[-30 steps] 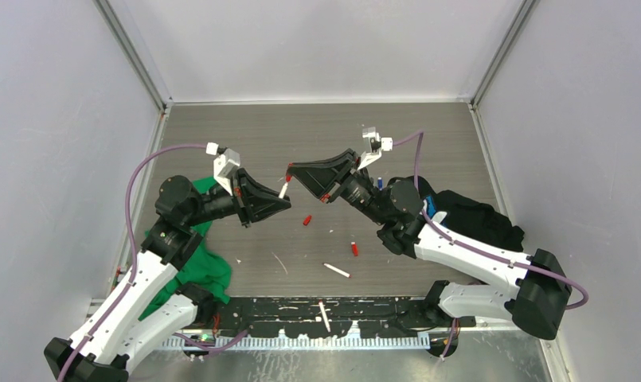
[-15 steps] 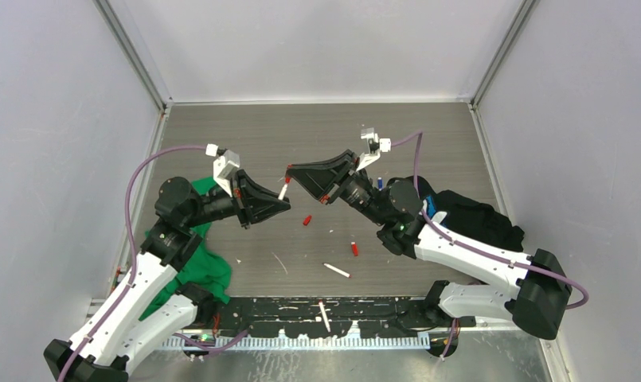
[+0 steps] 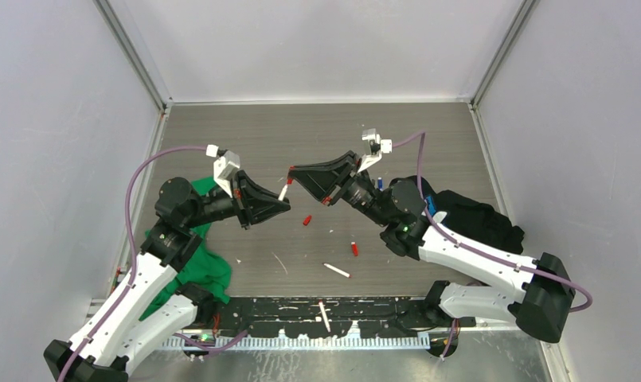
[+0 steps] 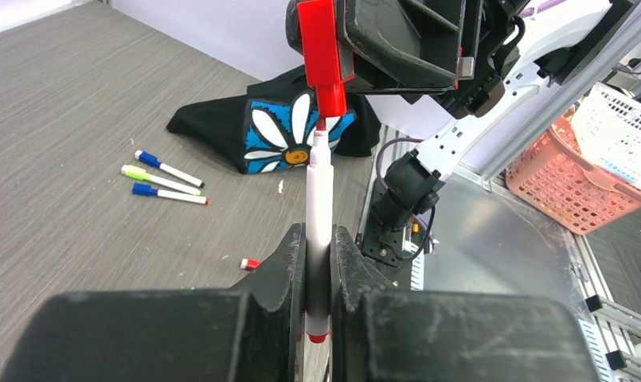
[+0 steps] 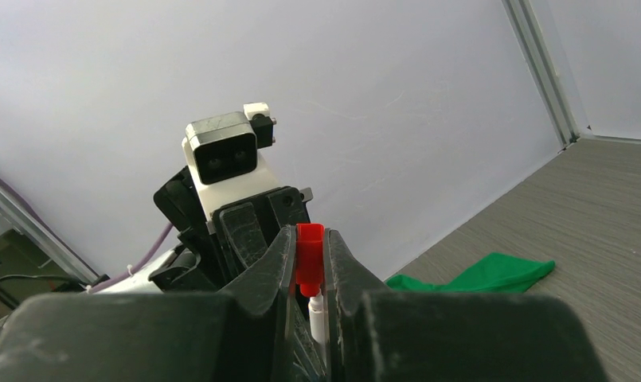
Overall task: Insert the pens into the pen caps
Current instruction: Insert the pen cap onto the pen.
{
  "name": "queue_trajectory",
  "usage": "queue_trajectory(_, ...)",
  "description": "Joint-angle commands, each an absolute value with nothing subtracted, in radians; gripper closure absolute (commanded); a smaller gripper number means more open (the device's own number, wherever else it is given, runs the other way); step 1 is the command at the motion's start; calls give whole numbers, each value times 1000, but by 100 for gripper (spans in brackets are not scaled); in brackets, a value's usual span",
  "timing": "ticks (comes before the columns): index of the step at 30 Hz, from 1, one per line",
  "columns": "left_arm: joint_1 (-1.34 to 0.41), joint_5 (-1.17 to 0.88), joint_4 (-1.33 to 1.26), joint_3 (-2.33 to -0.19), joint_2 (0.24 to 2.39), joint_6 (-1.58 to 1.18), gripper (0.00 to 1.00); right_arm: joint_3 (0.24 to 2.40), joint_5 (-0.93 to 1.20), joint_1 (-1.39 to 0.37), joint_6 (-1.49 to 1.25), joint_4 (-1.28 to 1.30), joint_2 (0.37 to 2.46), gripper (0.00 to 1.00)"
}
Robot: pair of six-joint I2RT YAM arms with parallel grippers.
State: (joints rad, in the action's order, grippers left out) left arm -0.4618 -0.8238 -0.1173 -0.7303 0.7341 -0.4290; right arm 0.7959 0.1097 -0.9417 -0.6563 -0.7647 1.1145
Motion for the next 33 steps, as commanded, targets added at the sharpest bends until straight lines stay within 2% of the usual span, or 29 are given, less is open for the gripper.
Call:
queue_trajectory(1, -456, -811, -184, -739, 715, -417, 100, 815, 132, -953, -624, -739, 1090, 99)
queue_trajectory(17, -456, -810, -184, -739, 712, -417, 100, 835, 126, -969, -640, -819, 1154, 99)
queue_trajectory(33, -456, -810, -184, -739, 709, -416, 100, 859, 101, -969, -601, -781, 1118, 99)
